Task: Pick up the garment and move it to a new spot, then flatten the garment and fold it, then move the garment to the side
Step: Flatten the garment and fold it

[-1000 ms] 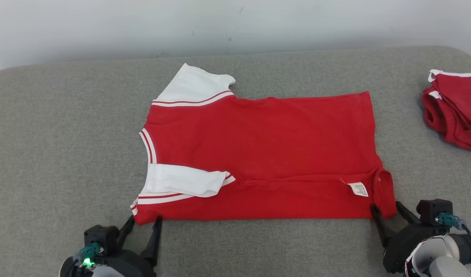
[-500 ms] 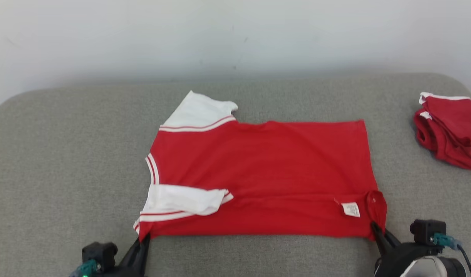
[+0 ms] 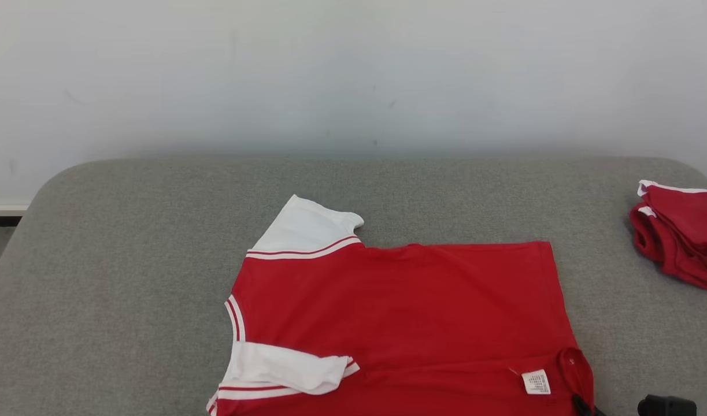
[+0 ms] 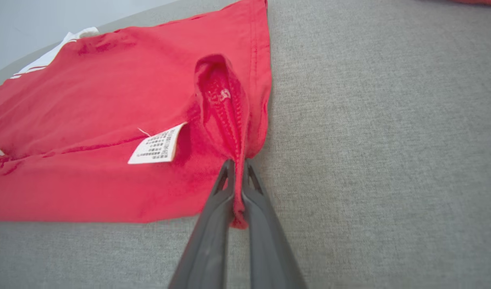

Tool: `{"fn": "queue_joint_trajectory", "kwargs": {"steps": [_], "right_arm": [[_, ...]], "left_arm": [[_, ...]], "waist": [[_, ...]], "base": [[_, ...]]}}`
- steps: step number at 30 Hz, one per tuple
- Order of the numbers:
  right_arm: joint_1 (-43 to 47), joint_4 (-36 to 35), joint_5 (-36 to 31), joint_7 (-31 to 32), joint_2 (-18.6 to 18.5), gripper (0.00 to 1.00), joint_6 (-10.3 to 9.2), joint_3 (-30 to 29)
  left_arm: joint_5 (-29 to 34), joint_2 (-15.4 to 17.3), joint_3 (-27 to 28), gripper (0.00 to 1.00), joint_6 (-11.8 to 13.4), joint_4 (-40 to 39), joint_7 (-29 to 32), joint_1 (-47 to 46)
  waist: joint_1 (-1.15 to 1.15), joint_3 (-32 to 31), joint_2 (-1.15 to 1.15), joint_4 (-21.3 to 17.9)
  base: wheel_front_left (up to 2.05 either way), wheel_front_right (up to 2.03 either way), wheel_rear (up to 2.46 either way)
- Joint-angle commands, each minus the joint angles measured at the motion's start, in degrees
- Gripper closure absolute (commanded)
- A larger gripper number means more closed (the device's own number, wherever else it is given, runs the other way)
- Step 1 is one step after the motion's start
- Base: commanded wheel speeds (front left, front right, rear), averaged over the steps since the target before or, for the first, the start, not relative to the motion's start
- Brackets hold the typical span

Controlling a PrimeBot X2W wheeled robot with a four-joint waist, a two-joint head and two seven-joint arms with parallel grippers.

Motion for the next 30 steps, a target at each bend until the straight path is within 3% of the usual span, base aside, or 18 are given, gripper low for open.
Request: {"fn": "queue_joint_trajectory", "kwargs": {"steps": [1, 2, 3, 4, 5, 16, 22, 30], "right_arm": [[0.71, -0.49, -0.46, 0.14, 0.35, 1.0, -0.14, -0.41], [1.29, -0.94, -0.87, 0.27, 0.59, 0.81, -0.14, -0.99], [1.68, -1.29, -1.71, 0.09, 0.71, 0.41, -0.14, -1.67], [2.0, -1.54, -2.34, 0.11, 1.0, 0.02, -0.14, -2.21], [2.28, -1.84, -2.9, 0.27, 1.46, 0.0, -0.14, -2.75], [1.18, -8.64, -10.5, -4.11, 6.6, 0.0, -0.14, -9.82], [0.59, -14.15, -14.37, -8.85, 8.23, 0.0, -0.14, -11.25], [2.3, -21.77, -18.52, -11.34, 8.67, 0.0, -0.14, -11.23]], "left_arm": [[0.12, -0.19, 0.06, 1.0, 0.28, -0.18, -0.11, 0.87], [0.06, -0.59, 0.1, 1.0, 0.49, -0.54, -0.11, 1.02], [0.08, -0.93, 0.24, 0.84, 0.59, -0.81, -0.11, 1.01], [0.29, -1.08, 0.29, 0.4, 0.64, -0.79, -0.11, 1.09], [0.53, -1.33, 0.38, 0.0, 0.65, -0.84, -0.11, 1.01], [6.81, -3.78, 9.58, 0.0, 1.29, -8.48, -0.1, -0.55], [14.03, -3.28, 14.47, 0.0, 1.0, -13.17, -0.08, -1.67], [19.44, -2.14, 16.58, 0.0, 0.03, -15.72, -0.08, -2.39]], "waist": [[0.01, -0.1, 0.01, 0.2], [0.01, -0.11, 0.01, 0.26], [0.01, -0.11, 0.01, 0.33], [0.01, -0.14, 0.01, 0.36], [0.01, -0.16, 0.01, 0.35], [0.01, 0.34, 0.01, -0.73], [0.01, 0.7, 0.01, -1.18], [0.01, 0.99, 0.01, -1.0]], "base": [[0.0, 0.0, 0.0], [0.0, 0.0, 0.0], [0.0, 0.0, 0.0], [0.0, 0.0, 0.0], [0.0, 0.0, 0.0], [0.0, 0.0, 0.0], [0.0, 0.0, 0.0], [0.0, 0.0, 0.0]]}}
